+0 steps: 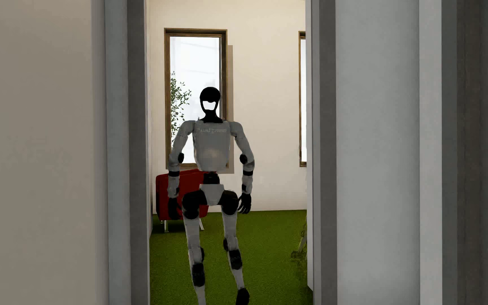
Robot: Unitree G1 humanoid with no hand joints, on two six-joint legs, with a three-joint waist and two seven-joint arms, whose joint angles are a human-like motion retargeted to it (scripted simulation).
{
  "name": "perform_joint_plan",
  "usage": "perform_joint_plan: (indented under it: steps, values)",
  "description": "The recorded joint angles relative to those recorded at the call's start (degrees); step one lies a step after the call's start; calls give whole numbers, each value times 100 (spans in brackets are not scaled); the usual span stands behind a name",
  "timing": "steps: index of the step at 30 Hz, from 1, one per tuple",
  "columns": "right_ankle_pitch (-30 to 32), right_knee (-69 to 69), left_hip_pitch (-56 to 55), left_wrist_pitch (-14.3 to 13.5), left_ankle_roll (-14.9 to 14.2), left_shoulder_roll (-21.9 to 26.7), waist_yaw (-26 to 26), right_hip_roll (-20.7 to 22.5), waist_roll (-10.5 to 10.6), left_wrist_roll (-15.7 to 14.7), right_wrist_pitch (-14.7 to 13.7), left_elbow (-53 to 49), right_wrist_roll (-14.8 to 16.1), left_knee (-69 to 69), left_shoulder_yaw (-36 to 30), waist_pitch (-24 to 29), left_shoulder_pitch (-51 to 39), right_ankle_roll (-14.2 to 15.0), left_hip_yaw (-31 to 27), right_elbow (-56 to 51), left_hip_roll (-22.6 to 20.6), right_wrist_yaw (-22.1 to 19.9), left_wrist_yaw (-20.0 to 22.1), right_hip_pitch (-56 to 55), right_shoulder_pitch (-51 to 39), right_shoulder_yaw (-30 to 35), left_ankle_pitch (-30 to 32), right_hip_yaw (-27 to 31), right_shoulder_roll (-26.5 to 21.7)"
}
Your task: Go around the corner
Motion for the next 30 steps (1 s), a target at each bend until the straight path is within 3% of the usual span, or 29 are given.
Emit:
perform_joint_plan:
  steps: [3, 6, 12, 15, 17, 19, 21, 22, 23, 26, 30]
  values:
    - [-793, 1401, 317, 0, 0, 88, -416, 187, 202, 0, 0, -45, 0, 14, 7, 98, 38, 0, 0, -167, 142, 0, 0, -864, 130, -107, -158, 0, 8]
    - [-449, 1213, 549, 0, 0, 150, -758, 404, 323, 0, 0, -48, 0, 99, 59, 162, -26, 0, 0, -87, 292, 0, 0, -1437, 277, -61, -314, 0, 24]
    - [726, -1786, 1176, 0, 0, 118, -1190, 486, 279, 0, 0, -77, 0, 29, -28, 221, -356, 0, 0, 488, 446, 0, 0, -1318, 482, 412, -351, 0, 35]
    - [596, -3512, 1338, 0, 0, -6, -1388, 355, 211, 0, 0, -303, 0, 77, -146, 56, -391, 0, 0, 547, 461, 0, 0, -595, 651, 433, -252, 0, 16]
    - [707, -3936, 1498, 0, 0, -122, -1359, 297, 158, 0, 0, -460, 0, 75, -128, -130, -315, 0, 0, 669, 542, 0, 0, -155, 778, 470, -126, 0, 38]
    - [1106, -3620, 1644, 0, 0, -309, -1051, 480, 266, 0, 0, -476, 0, 263, 14, -212, -164, 0, 0, 911, 696, 0, 0, -172, 775, 621, 369, 0, 65]
    - [874, -3230, 1383, 0, 0, -474, -823, 739, 433, 0, 0, -288, 0, 1035, 27, -176, -12, 0, 0, 1076, 875, 0, 0, -63, 548, 839, 1223, 0, 31]
    - [600, -3229, 860, 0, 0, -572, -944, 954, 600, 0, 0, -266, 0, 1797, 219, -247, 118, 0, 0, 822, 1036, 0, 0, 24, 503, 121, 1403, 0, -20]
    - [331, -3257, 368, 0, 0, -492, -1095, 1051, 642, 0, 0, -355, 0, 2674, 72, -213, 137, 0, 0, 422, 1075, 0, 0, 261, 420, -25, 1341, 0, -76]
    - [-14, -3468, -614, 0, 0, -121, -857, 1311, 498, 0, 0, -544, 0, 4319, -83, -93, -77, 0, 0, -982, 1270, 0, 0, 1184, 266, -338, 1271, 0, -153]
    - [-250, -3485, -1679, 0, 0, 149, -338, 1446, 159, 0, 0, -390, 0, 3403, 955, -25, -231, 0, 0, -1937, 1225, 0, 0, 1934, -74, -571, 2766, 0, -85]
